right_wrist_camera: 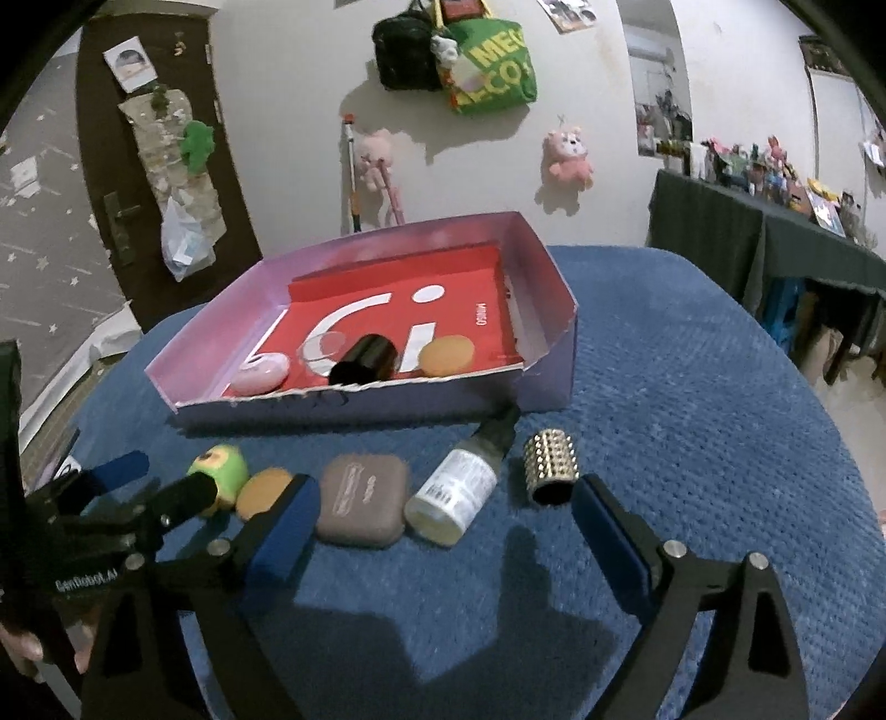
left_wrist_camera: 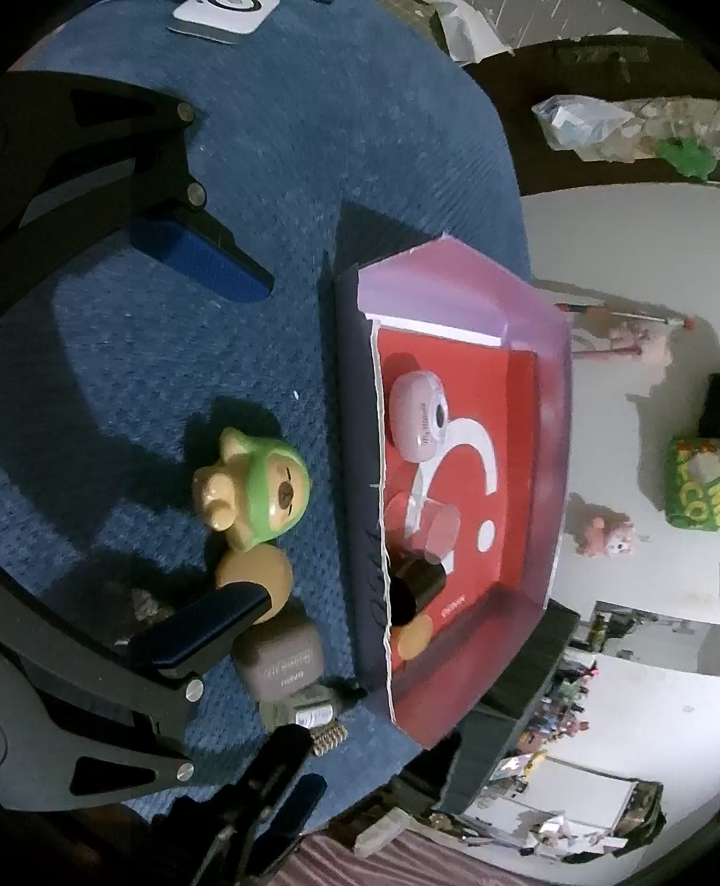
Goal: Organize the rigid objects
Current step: 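Move the right tool toward the white bottle while the left tool approaches the green figure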
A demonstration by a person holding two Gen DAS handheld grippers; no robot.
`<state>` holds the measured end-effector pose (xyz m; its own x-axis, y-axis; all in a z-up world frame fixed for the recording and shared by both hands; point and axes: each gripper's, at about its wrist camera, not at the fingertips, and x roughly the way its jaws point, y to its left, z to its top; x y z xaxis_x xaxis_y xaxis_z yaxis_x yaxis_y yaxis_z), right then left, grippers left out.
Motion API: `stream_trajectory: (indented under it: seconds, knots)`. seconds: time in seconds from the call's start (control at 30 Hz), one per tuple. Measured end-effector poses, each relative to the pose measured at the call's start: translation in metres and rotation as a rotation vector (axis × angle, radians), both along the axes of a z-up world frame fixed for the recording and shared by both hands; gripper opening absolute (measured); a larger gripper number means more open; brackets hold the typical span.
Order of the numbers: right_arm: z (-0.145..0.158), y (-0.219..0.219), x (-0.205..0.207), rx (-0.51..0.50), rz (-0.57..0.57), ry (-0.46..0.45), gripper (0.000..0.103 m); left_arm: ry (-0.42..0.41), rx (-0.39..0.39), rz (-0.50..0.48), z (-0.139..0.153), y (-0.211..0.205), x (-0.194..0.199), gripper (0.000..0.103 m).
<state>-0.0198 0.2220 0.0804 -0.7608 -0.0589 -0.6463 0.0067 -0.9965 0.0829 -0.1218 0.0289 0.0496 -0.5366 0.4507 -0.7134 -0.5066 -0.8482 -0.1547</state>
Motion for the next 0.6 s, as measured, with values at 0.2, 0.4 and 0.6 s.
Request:
stream_trajectory:
  seconds: [0.2, 0.4, 0.6]
  knots:
    - [-0.006, 0.001, -0.017, 0.003, -0.010, -0.043, 0.089, -0.032, -0.028, -0.007, -0.008, 0.005, -0.012, 0.103]
    - [-0.007, -0.002, -0.024, 0.026, -0.019, -0.049, 0.087, -0.036, -0.028, -0.050, -0.009, 0.003, -0.015, 0.103]
    - [-0.010, -0.009, -0.026, 0.093, -0.039, -0.045, 0.080, 0.003, -0.052, -0.070, -0.009, 0.007, -0.012, 0.103]
